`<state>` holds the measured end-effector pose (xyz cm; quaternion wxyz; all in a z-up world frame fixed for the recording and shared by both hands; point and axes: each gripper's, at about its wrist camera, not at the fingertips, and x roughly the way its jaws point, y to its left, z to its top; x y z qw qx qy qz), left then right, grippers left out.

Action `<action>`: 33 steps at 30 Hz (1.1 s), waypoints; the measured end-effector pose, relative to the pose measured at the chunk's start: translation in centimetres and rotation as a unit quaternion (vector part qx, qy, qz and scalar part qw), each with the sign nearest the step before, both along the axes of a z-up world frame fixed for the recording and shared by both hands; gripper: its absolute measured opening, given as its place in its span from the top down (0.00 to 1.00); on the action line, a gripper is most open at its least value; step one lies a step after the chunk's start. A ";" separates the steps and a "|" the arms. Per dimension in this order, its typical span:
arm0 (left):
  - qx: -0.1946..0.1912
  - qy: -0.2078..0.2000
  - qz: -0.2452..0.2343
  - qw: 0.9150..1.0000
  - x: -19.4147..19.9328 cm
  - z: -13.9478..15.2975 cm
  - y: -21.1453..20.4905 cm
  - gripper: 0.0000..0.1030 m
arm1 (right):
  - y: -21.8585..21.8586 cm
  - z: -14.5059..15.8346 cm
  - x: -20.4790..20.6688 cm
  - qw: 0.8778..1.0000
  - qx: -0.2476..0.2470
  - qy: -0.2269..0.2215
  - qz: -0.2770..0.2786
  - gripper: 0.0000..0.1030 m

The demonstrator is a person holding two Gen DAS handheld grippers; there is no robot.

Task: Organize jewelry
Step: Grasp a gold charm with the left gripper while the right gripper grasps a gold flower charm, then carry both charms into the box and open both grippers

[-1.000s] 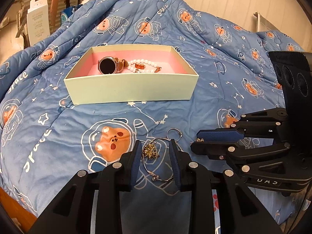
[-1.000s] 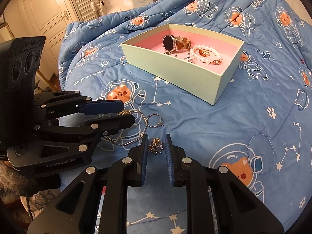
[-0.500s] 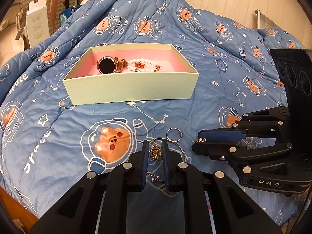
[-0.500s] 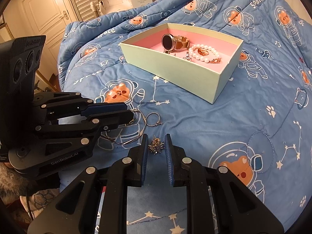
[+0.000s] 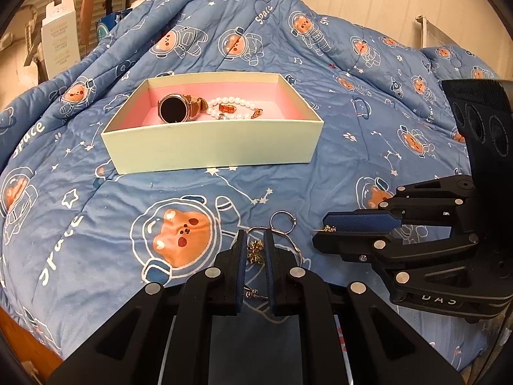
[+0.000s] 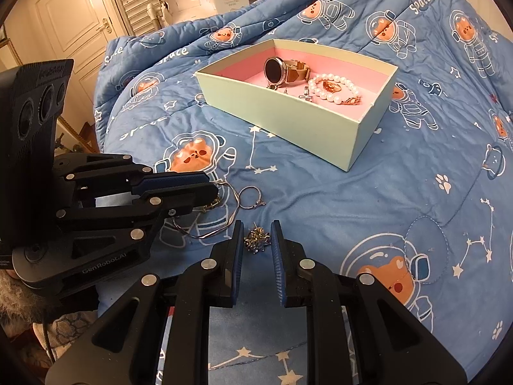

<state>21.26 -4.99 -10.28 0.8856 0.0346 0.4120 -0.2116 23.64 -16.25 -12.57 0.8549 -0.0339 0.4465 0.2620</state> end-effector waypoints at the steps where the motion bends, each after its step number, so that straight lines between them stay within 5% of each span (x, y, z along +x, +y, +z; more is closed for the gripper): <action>1: -0.005 0.001 0.001 1.000 0.0 0.2 0.1 0.90 | 0.0 0.1 0.0 1.000 0.000 -0.001 0.001 0.83; 12: -0.052 0.006 0.020 0.998 0.3 1.8 2.0 0.90 | 0.4 2.3 0.0 1.000 0.018 -0.015 0.017 0.83; 24: -0.059 0.013 0.028 0.998 4.3 4.6 3.7 0.90 | 0.5 6.1 4.0 0.998 0.036 -0.030 0.037 0.83; 33: -0.011 0.035 0.037 0.999 11.3 5.7 3.6 0.90 | 1.1 7.0 9.5 0.998 -0.006 -0.041 0.039 0.83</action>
